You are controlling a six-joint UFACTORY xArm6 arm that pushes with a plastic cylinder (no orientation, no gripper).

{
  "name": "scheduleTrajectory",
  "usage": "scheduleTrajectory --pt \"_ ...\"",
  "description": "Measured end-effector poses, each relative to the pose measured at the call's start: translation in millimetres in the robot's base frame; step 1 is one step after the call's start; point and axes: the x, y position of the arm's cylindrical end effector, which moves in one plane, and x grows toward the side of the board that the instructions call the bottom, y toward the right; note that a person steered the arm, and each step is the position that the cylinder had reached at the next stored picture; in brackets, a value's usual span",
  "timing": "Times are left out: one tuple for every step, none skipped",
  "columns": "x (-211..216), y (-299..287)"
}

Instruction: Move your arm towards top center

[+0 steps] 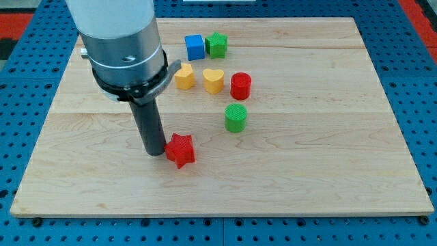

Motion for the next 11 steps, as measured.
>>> scheduleTrajectory --pt "10.3 21.5" --pt "10.3 58.2" --pt "12.2 81.0" --pt "23.9 75.5" --pt "20.4 45.1" --pt "16.9 9.0" --pt "16.9 4.8" --pt "19.0 4.9" --pt "19.0 4.8" --pt "19.0 4.7" --pt "1.1 5.1"
